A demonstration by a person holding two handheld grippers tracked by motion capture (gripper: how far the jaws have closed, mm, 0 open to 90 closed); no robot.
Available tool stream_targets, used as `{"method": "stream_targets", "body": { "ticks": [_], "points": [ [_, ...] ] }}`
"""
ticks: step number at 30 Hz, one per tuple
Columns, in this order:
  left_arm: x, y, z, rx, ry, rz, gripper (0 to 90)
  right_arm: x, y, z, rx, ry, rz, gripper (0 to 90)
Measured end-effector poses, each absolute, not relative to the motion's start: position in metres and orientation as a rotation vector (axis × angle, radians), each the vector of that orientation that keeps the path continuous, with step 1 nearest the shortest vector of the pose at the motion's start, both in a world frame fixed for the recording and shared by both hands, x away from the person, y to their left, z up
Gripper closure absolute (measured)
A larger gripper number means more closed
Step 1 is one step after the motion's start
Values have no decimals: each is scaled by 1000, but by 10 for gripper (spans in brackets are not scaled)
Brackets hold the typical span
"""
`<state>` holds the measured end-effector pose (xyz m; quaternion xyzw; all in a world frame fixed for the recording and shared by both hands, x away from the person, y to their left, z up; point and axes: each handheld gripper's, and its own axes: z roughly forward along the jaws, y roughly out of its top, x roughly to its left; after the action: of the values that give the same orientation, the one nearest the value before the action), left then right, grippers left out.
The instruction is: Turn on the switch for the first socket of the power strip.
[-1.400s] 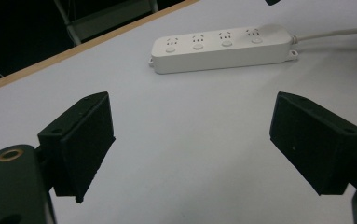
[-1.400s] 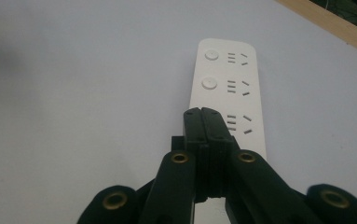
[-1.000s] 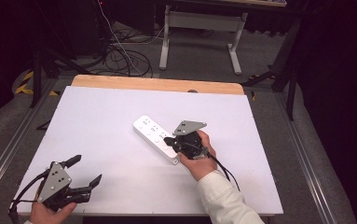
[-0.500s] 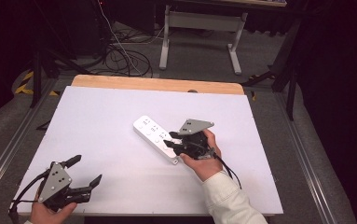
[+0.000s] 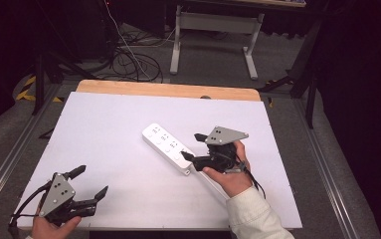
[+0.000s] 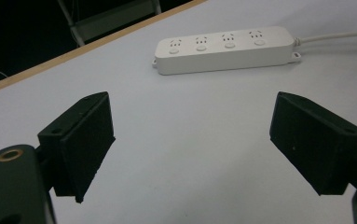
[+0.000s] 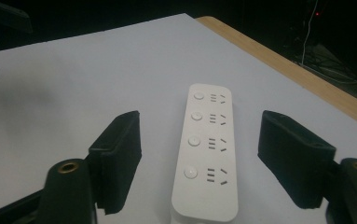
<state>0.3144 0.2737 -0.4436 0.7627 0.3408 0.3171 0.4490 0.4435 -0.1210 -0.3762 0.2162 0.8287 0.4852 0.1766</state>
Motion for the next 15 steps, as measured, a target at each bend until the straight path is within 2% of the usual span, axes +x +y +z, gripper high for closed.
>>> {"method": "stream_targets", "body": {
  "ticks": [15],
  "points": [
    [314,274,-443,1863,850,764,137,419,-164,-370,624,2299,1339,222]
  ]
}}
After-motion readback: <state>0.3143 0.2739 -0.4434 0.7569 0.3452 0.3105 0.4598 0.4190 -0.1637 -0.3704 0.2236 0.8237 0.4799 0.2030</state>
